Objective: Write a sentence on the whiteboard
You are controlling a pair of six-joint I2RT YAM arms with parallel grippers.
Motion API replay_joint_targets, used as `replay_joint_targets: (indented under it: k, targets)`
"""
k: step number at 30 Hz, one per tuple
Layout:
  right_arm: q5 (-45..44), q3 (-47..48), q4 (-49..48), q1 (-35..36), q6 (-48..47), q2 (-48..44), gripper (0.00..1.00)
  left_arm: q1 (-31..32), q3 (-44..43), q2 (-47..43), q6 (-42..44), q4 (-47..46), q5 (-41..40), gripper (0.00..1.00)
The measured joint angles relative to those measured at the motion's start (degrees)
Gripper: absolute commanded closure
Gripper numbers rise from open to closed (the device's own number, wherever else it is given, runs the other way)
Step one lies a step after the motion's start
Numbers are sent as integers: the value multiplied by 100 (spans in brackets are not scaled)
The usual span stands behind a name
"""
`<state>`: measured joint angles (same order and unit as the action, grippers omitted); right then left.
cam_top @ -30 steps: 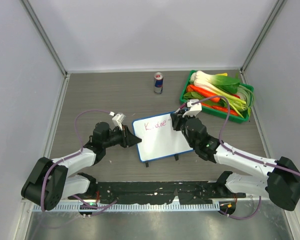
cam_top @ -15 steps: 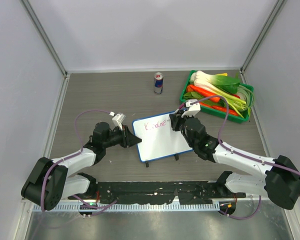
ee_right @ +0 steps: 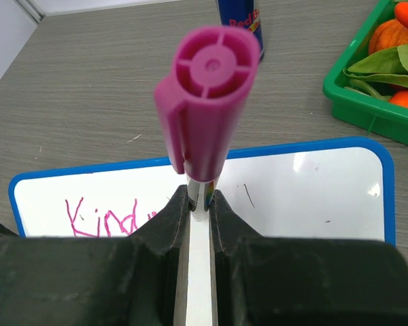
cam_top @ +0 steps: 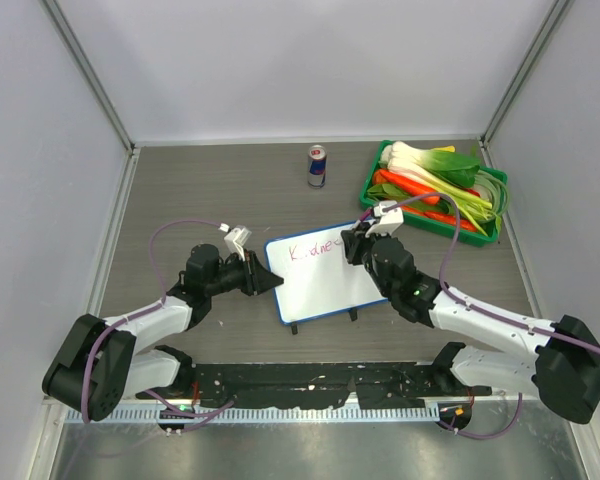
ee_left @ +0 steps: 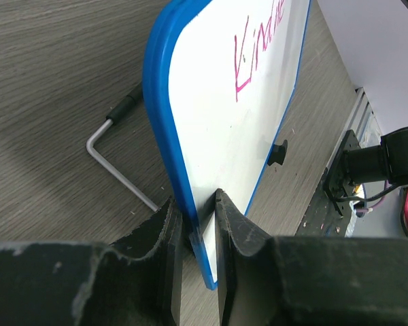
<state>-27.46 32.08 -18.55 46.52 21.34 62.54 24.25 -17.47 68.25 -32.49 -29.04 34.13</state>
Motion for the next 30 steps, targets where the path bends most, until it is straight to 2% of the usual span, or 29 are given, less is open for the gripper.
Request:
replay_joint_targets:
  k: [30]
  targets:
    - [361,-28,-24,-111,160,-68,99,0,-7,15,0,2,2,100]
